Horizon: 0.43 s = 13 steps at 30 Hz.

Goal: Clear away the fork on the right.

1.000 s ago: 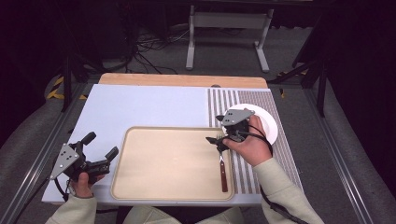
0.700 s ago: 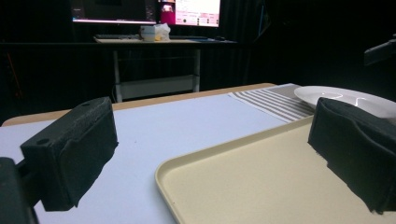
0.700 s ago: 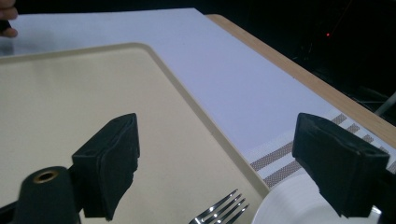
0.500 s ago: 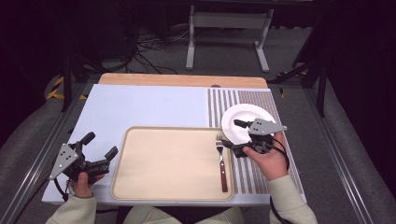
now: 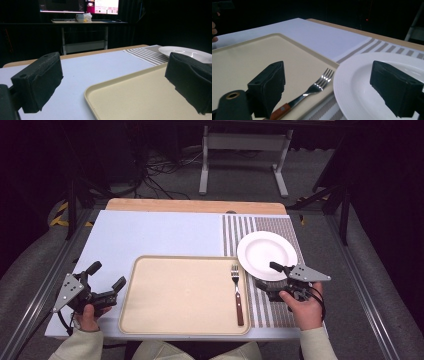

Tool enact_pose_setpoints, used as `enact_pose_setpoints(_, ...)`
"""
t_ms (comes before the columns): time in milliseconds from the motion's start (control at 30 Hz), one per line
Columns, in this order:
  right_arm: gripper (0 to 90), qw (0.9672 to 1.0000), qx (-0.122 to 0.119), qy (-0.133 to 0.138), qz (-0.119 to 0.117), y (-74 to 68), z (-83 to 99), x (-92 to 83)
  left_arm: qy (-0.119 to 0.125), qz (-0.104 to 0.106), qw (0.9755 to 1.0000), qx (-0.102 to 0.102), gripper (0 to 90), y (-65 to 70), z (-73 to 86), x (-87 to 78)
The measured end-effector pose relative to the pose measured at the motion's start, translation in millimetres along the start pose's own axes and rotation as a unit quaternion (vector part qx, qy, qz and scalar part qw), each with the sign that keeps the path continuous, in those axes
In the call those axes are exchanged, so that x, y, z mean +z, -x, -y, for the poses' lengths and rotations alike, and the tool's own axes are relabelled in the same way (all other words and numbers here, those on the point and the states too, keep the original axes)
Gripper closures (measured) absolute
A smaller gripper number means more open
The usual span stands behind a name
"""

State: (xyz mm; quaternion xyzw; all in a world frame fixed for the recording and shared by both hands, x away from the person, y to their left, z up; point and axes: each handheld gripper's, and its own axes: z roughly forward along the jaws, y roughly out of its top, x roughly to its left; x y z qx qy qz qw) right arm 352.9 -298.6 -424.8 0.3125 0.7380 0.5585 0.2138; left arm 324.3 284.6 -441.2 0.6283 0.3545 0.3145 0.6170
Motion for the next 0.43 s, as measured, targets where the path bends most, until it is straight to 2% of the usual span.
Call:
enact_pose_setpoints(67, 11.9, 1.0, 0.003, 0.0, 0.002, 0.5, 3.0, -2.4, 0.0, 0.0, 1.0, 0.001, 1.8, -0.3, -0.1, -0.3)
enact_pose_setpoints(167, 11.5, 0.9997, 0.018, -0.012, 0.01, 2.1, 18.4, -12.7, 0.001, 0.001, 1.0, -0.001, 1.8, -0.3, 0.0, 0.0)
enact_pose_setpoints(300, 11.1, 0.9995, 0.026, -0.004, 0.017, 3.5, 19.4, -19.1, -0.001, 0.002, 1.0, 0.0, 1.8, -0.5, 0.1, 0.5)
enact_pose_setpoints(433, 11.1, 0.9995, 0.024, 0.004, 0.019, 4.2, 17.8, -20.1, -0.002, 0.002, 1.0, -0.001, 1.8, -0.6, 0.1, 0.5)
